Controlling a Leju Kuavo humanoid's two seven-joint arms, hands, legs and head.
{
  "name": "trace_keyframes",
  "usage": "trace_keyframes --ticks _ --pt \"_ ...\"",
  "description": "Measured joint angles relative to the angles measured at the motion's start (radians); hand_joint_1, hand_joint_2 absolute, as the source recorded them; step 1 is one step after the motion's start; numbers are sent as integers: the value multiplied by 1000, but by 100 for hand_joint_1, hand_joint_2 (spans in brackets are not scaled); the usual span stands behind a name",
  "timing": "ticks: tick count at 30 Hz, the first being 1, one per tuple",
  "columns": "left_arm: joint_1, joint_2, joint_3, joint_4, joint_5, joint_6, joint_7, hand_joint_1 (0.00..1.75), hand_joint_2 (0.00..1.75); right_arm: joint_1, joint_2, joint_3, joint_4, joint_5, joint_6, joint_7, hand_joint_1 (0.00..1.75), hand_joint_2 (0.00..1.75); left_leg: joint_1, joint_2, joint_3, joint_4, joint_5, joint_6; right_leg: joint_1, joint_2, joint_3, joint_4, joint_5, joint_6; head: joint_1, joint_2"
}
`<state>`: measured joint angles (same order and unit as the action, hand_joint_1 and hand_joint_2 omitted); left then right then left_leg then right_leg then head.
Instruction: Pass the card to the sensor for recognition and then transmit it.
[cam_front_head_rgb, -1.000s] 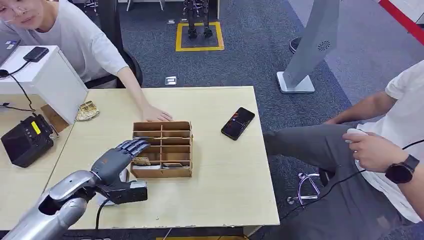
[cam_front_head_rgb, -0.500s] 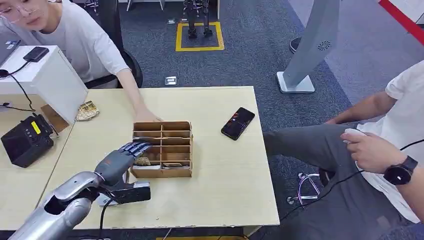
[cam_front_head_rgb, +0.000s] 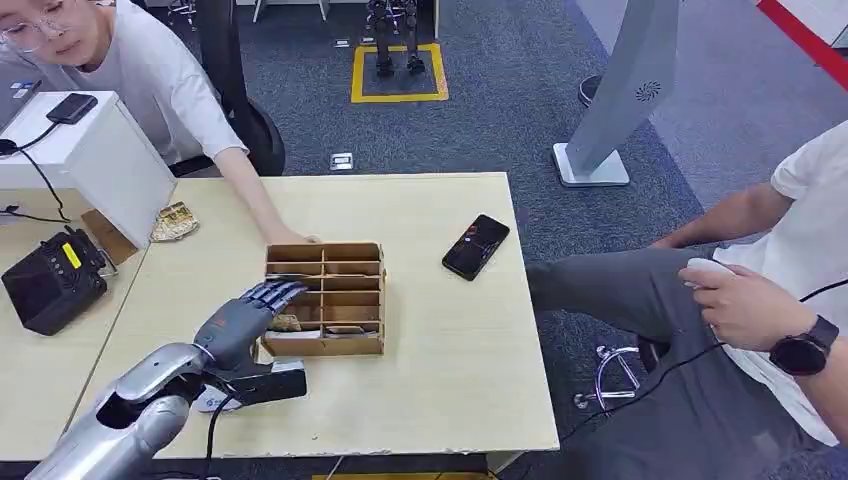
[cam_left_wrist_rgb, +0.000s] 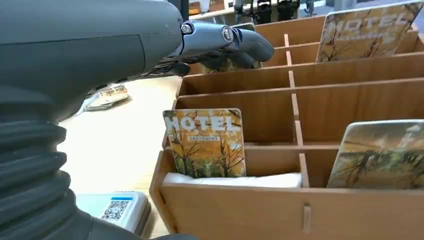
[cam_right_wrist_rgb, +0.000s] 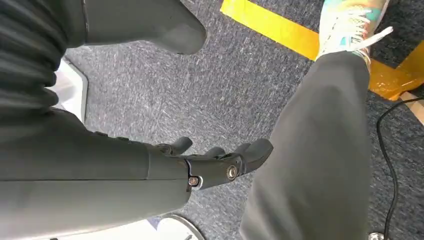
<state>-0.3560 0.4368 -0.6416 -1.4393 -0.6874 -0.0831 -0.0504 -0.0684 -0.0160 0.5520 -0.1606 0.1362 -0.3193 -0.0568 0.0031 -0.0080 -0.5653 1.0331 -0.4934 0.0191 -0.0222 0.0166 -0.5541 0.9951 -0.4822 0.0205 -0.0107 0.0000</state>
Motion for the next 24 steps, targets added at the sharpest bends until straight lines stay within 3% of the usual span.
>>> trace_keyframes --ticks 18,24 --pt "1 -25 26 4 -8 10 7 0 175 1 0 0 0 0 0 -5 0 175 0 0 0 0 0 0 0 0 0 0 0 0 0 0" --pt "2 -33 29 9 -62 24 13 0 175 0 0 0 0 0 -1 -5 0 175 0 0 0 0 0 0 0 0 0 0 0 0 0 0"
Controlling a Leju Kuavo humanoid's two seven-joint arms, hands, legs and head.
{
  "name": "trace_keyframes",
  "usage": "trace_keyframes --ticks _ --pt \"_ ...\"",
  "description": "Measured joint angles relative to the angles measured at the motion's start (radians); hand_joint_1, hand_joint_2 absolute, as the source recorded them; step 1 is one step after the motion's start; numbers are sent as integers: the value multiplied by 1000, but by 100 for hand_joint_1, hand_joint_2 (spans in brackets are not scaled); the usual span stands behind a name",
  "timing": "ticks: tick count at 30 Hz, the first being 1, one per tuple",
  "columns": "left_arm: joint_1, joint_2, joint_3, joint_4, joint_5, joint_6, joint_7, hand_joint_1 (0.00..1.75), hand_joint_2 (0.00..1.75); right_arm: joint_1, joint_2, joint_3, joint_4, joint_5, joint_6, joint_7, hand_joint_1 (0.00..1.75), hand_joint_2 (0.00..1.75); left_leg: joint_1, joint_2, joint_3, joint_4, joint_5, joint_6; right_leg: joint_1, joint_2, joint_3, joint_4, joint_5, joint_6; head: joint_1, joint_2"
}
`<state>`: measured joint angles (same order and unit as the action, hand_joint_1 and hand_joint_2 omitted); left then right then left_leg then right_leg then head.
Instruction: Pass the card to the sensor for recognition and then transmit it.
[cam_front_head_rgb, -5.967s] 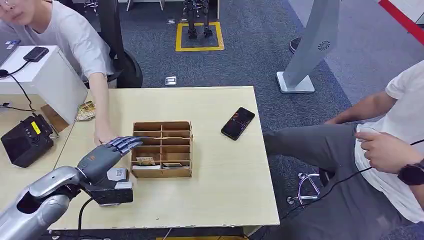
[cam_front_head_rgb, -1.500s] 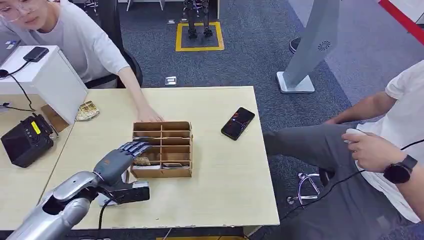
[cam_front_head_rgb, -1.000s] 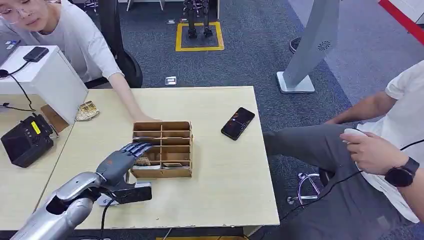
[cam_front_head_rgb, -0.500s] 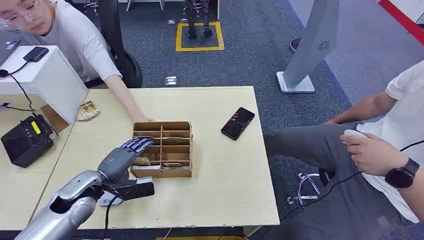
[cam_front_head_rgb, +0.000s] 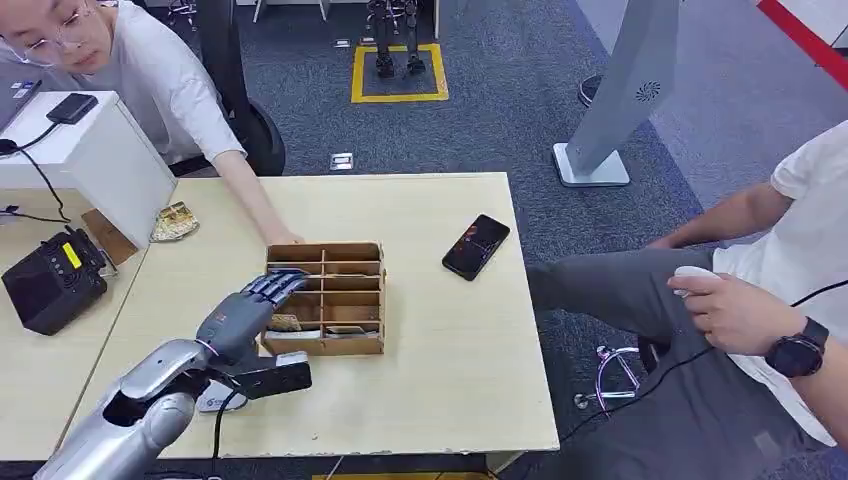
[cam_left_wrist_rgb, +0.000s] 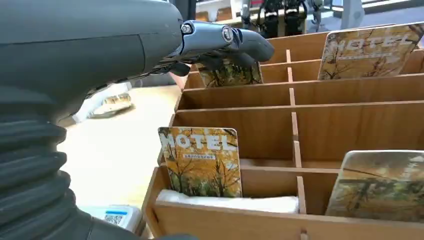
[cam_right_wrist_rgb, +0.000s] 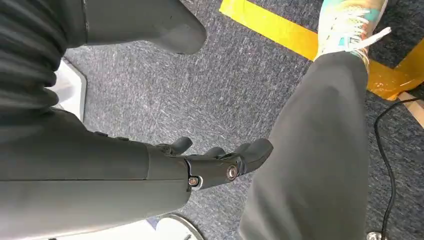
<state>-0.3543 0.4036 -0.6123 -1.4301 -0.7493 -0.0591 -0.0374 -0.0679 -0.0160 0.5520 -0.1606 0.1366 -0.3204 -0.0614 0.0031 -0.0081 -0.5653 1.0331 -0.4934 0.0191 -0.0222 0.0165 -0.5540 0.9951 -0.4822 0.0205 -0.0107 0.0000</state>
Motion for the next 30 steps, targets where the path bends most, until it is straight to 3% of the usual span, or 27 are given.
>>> trace_keyframes --ticks 8,15,30 --pt "0 -14 1 14 -70 32 25 0 175 0 0 0 0 0 -1 -1 0 175 0 0 0 0 0 0 0 0 0 0 0 0 0 0" --pt "2 -32 5 24 -196 82 52 0 175 0 0 0 0 2 -1 -2 0 175 0 0 0 0 0 0 0 0 0 0 0 0 0 0" --pt "5 -55 20 43 -188 80 37 0 175 0 0 0 0 3 -4 -3 0 175 0 0 0 0 0 0 0 0 0 0 0 0 0 0"
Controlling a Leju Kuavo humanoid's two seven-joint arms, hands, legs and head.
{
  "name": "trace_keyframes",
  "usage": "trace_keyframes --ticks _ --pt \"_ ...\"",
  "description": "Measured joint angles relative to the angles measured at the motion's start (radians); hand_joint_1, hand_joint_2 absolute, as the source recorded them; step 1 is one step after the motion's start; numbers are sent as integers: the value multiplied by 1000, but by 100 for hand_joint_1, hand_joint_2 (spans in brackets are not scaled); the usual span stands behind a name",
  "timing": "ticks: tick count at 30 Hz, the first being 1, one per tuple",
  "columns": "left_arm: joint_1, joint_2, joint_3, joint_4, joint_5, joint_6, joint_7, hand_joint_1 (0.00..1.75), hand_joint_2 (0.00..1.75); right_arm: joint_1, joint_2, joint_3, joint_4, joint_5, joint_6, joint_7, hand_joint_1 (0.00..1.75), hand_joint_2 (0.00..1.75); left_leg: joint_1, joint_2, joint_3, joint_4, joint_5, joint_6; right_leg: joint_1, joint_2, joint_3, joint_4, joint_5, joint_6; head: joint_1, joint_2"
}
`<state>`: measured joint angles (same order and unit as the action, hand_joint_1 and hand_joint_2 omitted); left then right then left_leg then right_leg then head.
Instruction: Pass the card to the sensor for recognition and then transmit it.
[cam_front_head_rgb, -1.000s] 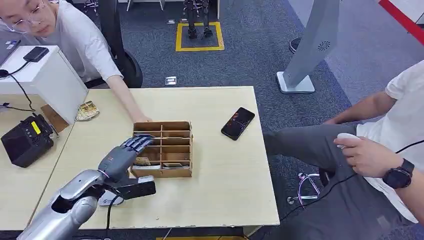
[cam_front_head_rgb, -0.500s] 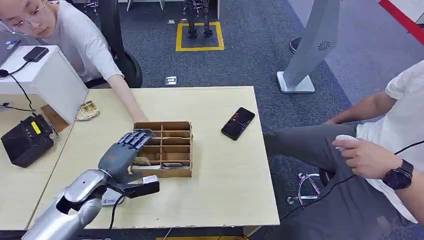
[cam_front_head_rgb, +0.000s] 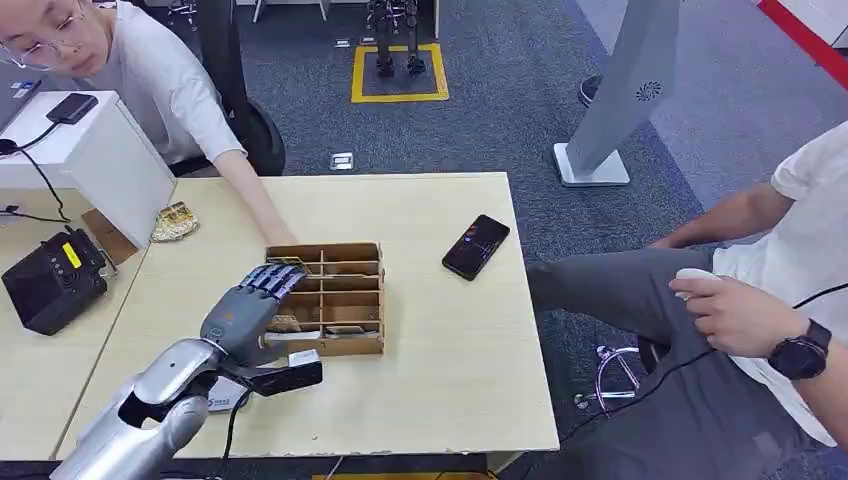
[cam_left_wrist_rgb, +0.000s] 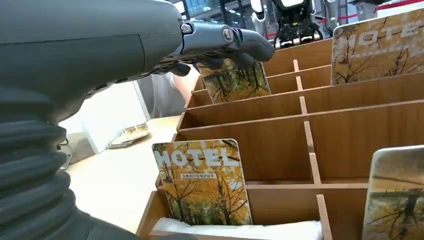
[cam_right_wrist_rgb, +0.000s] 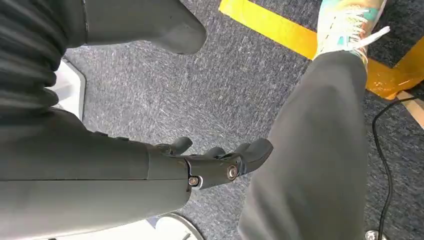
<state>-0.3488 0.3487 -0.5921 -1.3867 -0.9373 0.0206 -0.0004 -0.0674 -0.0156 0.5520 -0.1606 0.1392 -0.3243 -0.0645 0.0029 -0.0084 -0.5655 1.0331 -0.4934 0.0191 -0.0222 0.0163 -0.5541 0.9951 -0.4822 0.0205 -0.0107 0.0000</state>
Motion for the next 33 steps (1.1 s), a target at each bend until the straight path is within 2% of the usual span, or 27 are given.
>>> trace_keyframes --ticks 7,8,9,33 --pt "2 -3 4 0 3 -8 -13 0 175 0 0 0 0 0 0 0 0 175 0 0 0 0 0 0 0 0 0 0 0 0 0 0" --pt "2 -3 5 0 4 -10 -15 5 175 0 0 0 0 0 0 0 0 175 0 0 0 0 0 0 0 0 0 0 0 0 0 0" --pt "2 -3 5 0 4 -10 -16 175 175 0 0 0 0 0 0 0 0 175 0 0 0 0 0 0 0 0 0 0 0 0 0 0" --pt "3 -4 15 2 19 -24 -27 175 175 1 0 0 0 4 0 0 0 175 0 0 0 0 0 0 0 0 0 0 0 0 0 0"
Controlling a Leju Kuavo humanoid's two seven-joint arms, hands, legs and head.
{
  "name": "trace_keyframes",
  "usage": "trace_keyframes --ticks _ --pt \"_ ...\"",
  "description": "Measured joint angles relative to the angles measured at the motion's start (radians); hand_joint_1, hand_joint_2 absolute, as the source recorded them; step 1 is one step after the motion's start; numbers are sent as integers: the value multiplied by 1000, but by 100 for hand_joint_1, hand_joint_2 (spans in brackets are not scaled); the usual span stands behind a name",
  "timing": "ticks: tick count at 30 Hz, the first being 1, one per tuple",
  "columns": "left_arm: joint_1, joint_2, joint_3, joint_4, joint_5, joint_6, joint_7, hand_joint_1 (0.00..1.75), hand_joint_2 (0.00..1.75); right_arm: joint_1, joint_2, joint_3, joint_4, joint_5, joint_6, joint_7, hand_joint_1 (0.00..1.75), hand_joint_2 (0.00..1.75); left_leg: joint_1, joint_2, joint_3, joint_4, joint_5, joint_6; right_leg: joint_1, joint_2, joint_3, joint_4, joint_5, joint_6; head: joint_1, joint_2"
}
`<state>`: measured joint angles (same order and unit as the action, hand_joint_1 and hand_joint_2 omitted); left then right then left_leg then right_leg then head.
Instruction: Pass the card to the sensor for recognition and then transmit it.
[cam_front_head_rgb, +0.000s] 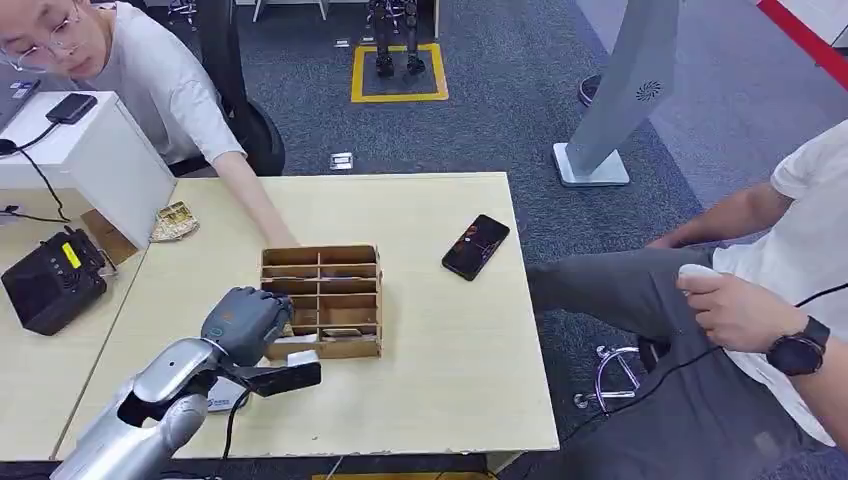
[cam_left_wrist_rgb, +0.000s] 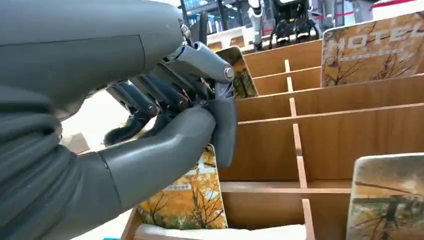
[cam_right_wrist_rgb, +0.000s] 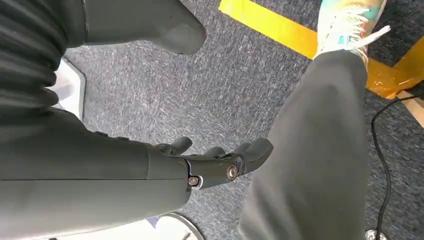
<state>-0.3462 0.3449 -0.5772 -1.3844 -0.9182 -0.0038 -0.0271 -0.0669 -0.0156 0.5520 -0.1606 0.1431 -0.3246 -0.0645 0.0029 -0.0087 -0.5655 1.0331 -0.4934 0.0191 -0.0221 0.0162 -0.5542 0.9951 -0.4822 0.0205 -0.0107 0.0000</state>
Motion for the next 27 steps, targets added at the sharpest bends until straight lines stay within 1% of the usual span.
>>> trace_keyframes --ticks 7,18,20,27 --pt "-2 0 0 0 20 -18 -16 175 175 0 0 0 0 3 -2 -5 0 175 0 0 0 0 0 0 0 0 0 0 0 0 0 0" --pt "-3 1 0 0 32 -21 -16 175 175 0 0 0 0 3 -6 -12 0 175 0 0 0 0 0 0 0 0 0 0 0 0 0 0" --pt "-3 1 1 0 56 -21 -16 175 175 0 0 0 0 3 -10 -13 0 175 0 0 0 0 0 0 0 0 0 0 0 0 0 0" --pt "-3 3 6 0 72 -24 -24 175 175 0 0 0 0 3 -10 -15 0 175 0 0 0 0 0 0 0 0 0 0 0 0 0 0"
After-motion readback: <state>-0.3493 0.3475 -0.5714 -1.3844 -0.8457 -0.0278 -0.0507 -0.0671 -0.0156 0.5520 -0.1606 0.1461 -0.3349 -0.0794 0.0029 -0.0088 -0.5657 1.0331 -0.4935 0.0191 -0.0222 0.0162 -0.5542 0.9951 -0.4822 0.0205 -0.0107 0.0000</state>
